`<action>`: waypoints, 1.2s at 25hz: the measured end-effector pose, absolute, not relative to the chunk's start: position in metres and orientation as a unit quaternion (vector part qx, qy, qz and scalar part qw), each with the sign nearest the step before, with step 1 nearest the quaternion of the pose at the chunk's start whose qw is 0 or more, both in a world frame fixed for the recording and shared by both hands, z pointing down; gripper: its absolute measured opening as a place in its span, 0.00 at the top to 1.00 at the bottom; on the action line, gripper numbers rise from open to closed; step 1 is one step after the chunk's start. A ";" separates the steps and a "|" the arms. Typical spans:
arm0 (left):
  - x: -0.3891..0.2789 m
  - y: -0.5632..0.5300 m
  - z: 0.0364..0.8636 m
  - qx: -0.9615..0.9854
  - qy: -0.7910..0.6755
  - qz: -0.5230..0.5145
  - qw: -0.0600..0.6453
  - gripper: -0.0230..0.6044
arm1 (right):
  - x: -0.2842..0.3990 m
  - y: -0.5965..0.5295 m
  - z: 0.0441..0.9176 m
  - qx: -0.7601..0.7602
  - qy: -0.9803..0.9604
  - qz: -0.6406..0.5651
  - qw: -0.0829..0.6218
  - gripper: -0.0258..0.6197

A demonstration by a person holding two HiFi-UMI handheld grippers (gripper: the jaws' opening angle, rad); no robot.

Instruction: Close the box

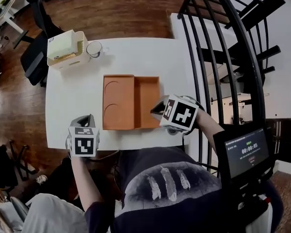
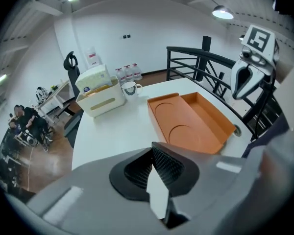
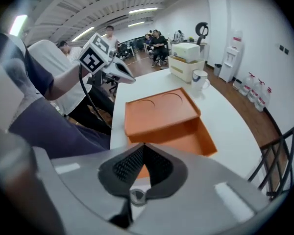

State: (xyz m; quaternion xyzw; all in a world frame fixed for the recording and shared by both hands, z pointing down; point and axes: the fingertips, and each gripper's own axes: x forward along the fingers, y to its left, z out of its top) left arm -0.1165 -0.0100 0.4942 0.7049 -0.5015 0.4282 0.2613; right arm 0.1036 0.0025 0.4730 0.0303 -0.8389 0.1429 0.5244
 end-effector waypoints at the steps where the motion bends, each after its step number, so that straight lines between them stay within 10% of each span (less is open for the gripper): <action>1: -0.121 -0.015 0.501 0.708 -0.493 0.435 0.256 0.94 | 0.107 -0.004 0.473 0.047 -0.836 0.148 0.527 0.95; 30: -0.123 -0.039 0.648 0.726 -0.270 0.584 0.243 0.94 | 0.260 -0.014 0.618 0.084 -0.705 0.163 0.685 0.95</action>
